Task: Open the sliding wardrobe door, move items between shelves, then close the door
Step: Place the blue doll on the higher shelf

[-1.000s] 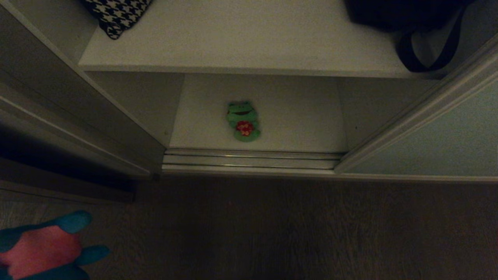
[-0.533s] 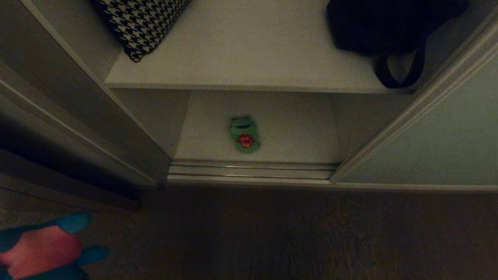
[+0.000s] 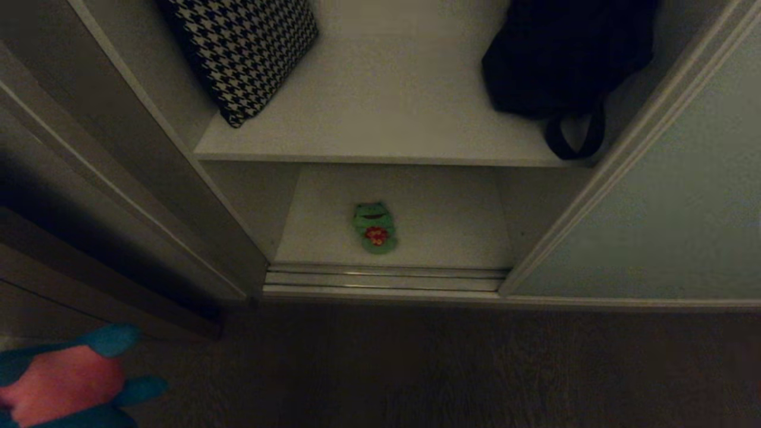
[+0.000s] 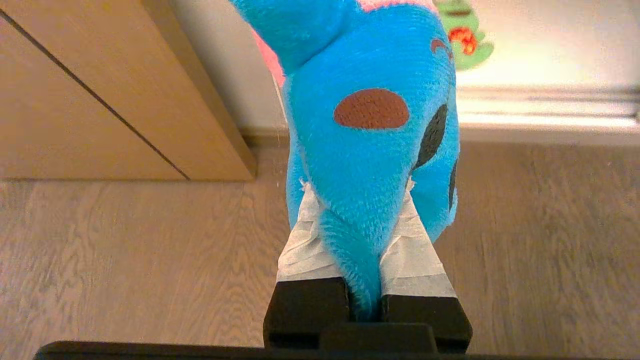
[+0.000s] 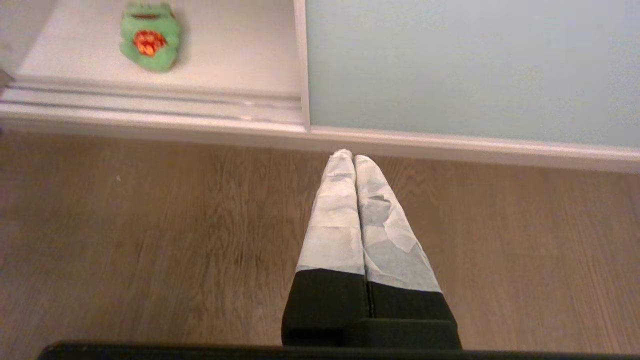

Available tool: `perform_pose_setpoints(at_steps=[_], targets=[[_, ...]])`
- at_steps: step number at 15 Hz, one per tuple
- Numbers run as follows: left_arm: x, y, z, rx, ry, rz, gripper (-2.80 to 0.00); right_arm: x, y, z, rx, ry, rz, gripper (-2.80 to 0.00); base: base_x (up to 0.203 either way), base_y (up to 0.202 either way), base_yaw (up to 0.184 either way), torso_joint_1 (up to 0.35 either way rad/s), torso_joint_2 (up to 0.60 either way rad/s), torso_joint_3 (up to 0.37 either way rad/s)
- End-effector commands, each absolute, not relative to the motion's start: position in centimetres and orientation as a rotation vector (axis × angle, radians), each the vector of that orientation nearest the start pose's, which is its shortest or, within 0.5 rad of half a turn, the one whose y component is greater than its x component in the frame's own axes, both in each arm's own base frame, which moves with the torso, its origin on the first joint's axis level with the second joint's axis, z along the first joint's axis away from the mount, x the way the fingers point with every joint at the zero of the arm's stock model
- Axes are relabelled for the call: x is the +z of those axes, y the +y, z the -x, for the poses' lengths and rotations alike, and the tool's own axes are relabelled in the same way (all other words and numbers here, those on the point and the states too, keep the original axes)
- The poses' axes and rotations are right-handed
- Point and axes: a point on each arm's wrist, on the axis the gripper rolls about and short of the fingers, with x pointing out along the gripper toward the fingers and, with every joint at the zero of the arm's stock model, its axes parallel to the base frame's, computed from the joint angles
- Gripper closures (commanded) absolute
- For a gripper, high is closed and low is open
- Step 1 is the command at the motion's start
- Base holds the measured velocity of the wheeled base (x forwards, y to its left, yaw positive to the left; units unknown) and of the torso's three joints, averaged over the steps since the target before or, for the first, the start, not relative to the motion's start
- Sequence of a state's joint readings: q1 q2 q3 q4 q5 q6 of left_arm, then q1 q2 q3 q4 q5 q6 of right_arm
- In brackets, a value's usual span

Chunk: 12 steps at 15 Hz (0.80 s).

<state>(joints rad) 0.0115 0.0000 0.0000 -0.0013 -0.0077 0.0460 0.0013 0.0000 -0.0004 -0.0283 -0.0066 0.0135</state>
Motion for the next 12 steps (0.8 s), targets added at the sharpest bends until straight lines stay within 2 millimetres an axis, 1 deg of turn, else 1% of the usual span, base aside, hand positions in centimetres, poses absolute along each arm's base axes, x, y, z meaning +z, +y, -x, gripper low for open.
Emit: perform_pose_setpoints(at_steps=[1, 3, 5, 12], targets=[[7.57, -0.04, 2.26, 0.005, 0.002, -0.045, 0.0, 7.87, -0.02, 2.32, -0.005, -0.034, -0.014, 0.0, 0.0, 0.0, 0.0, 0.002, 0.0, 0.196], [7.55, -0.04, 2.26, 0.005, 0.003, -0.046, 0.0, 7.88, -0.02, 2.32, -0.004, -0.034, -0.014, 0.0, 0.0, 0.0, 0.0, 0.005, 0.0, 0.204], [7.54, -0.04, 2.26, 0.004, 0.005, -0.048, 0.0, 7.88, -0.02, 2.32, -0.004, -0.034, -0.014, 0.0, 0.0, 0.0, 0.0, 0.002, 0.0, 0.1], [7.57, -0.04, 2.26, 0.005, 0.002, -0.043, 0.0, 7.88, -0.02, 2.32, -0.004, -0.034, -0.014, 0.0, 0.0, 0.0, 0.0, 0.0, 0.0, 0.006]])
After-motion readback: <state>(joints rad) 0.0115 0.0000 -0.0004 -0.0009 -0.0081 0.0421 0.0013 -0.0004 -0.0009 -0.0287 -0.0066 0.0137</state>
